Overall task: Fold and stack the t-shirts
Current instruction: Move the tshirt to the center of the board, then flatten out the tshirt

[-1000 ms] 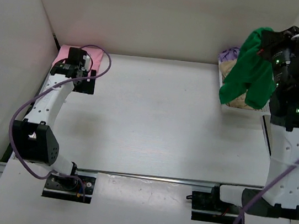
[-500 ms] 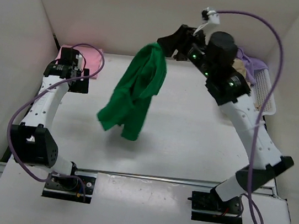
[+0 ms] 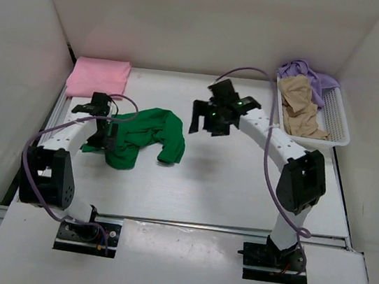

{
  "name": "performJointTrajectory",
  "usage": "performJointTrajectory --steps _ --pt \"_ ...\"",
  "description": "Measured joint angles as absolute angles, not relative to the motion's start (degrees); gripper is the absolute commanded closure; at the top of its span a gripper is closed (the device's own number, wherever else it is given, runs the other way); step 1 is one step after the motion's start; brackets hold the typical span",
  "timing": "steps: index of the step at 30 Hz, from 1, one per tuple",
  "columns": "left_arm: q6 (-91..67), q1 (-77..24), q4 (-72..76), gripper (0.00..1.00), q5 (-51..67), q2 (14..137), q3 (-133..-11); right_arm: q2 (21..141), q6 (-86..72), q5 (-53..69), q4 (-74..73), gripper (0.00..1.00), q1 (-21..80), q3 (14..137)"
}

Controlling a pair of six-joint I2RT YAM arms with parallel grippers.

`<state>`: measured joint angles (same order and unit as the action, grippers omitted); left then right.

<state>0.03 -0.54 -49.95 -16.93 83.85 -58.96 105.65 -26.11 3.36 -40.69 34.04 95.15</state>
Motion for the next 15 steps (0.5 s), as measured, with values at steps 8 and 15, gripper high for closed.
performJointTrajectory --steps 8,15 --pt "0.1 -2.6 -45.3 0.00 -20.7 91.2 -57.9 118.4 -25.3 8.2 -39.8 0.07 43.5 100.4" --pt "0.0 -2.3 -43.0 0.00 -23.6 91.2 -57.8 131.3 -28.5 11.9 -39.6 0.73 45.0 106.9"
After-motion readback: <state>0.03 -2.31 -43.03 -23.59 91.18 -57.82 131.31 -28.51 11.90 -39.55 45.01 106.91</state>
